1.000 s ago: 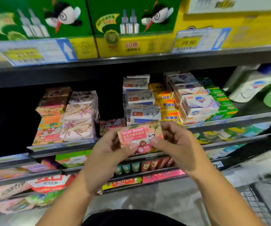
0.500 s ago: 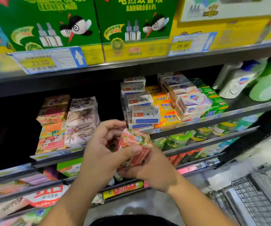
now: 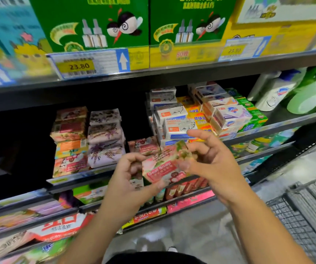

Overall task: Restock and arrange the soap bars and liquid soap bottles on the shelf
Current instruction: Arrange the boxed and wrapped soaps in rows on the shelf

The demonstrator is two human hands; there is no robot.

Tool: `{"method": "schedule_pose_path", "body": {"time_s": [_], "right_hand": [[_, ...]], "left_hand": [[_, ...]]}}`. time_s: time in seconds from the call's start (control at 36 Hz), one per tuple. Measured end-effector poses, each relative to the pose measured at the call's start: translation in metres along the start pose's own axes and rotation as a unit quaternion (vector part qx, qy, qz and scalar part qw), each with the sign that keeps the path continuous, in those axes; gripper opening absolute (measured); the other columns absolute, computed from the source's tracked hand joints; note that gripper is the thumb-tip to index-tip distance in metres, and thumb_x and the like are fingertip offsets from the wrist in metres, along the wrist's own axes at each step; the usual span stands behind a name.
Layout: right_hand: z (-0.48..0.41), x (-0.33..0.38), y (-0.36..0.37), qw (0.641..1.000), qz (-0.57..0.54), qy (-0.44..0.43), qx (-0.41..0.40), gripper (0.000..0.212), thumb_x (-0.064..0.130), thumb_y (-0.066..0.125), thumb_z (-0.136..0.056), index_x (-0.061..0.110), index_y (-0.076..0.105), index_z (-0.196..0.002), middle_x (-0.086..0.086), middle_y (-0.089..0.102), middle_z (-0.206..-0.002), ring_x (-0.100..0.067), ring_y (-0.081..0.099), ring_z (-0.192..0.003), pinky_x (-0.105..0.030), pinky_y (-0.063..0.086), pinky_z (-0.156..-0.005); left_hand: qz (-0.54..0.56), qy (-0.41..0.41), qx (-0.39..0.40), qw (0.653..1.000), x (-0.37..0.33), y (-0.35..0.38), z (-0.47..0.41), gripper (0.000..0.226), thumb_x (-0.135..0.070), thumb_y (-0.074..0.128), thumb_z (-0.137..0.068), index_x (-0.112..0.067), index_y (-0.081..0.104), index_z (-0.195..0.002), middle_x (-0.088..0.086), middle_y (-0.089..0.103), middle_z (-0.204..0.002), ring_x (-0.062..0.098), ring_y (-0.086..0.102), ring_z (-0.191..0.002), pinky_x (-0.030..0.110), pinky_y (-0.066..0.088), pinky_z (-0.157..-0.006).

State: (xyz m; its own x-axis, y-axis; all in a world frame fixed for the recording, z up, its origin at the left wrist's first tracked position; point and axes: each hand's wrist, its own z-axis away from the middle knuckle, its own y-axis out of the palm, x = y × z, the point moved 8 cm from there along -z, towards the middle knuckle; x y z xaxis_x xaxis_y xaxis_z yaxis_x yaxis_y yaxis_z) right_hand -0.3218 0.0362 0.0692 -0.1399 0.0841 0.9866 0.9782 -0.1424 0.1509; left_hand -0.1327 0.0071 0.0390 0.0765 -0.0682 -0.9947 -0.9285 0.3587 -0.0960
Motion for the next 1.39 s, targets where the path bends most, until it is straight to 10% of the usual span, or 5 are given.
{"method": "schedule_pose_path", "body": {"time_s": [0.17,0.5,0.89,1.28,1.39], "right_hand": [[0.008,-0.007,0.052,0.996,0.065,0.017,0.058,0.07,-0.015,0.082,-0.063,0.019,0.059,-0.119,-0.002,0.074,-0.099,-0.013,0.071,-0.086,-0.023,0.055,-0.072],[-0.001,0.0,0.058,0.995,0.093,-0.006,0.029,0.063,0.023,0.087,-0.061,0.03,0.067,-0.12,0.008,0.069,-0.088,-0.011,0.059,-0.082,-0.031,0.047,-0.082],[0.023,-0.069,0.075,0.955,0.146,0.257,-0.013,0.033,0.035,0.067,-0.091,0.002,0.071,-0.09,0.0,0.053,-0.055,-0.019,0.048,-0.056,-0.032,0.045,-0.064],[0.005,-0.016,0.101,0.976,0.126,0.128,0.12,0.018,0.035,0.079,-0.08,0.02,0.07,-0.084,-0.015,0.072,-0.106,-0.014,0.059,-0.072,-0.021,0.046,-0.063],[-0.001,-0.012,0.111,0.96,0.186,0.1,0.182,0.027,0.016,0.085,-0.072,0.014,0.063,-0.087,-0.011,0.072,-0.112,-0.025,0.068,-0.097,-0.043,0.053,-0.081]], "left_hand": [[-0.035,-0.049,0.043,0.997,0.019,-0.004,0.008,0.071,-0.04,0.092,-0.057,-0.044,0.048,-0.113,-0.011,0.071,-0.11,0.011,0.07,-0.101,0.045,0.056,-0.089],[0.129,-0.045,-0.048,0.989,0.009,-0.065,0.012,0.068,-0.001,0.084,-0.063,-0.019,0.046,-0.116,0.01,0.075,-0.101,0.022,0.072,-0.093,0.03,0.059,-0.073],[0.051,-0.284,0.025,0.957,0.043,-0.074,0.021,0.033,-0.042,0.064,-0.093,-0.012,0.073,-0.101,0.006,0.059,-0.061,0.019,0.059,-0.056,0.027,0.04,-0.05],[-0.094,0.079,0.037,0.992,-0.03,-0.106,0.016,0.052,0.007,0.078,-0.077,-0.032,0.064,-0.108,-0.017,0.067,-0.107,0.001,0.062,-0.108,0.017,0.055,-0.079],[-0.18,0.206,0.044,0.961,-0.042,-0.111,0.024,0.06,0.007,0.07,-0.079,-0.04,0.063,-0.115,-0.017,0.061,-0.121,0.002,0.059,-0.115,0.017,0.051,-0.091]]}}
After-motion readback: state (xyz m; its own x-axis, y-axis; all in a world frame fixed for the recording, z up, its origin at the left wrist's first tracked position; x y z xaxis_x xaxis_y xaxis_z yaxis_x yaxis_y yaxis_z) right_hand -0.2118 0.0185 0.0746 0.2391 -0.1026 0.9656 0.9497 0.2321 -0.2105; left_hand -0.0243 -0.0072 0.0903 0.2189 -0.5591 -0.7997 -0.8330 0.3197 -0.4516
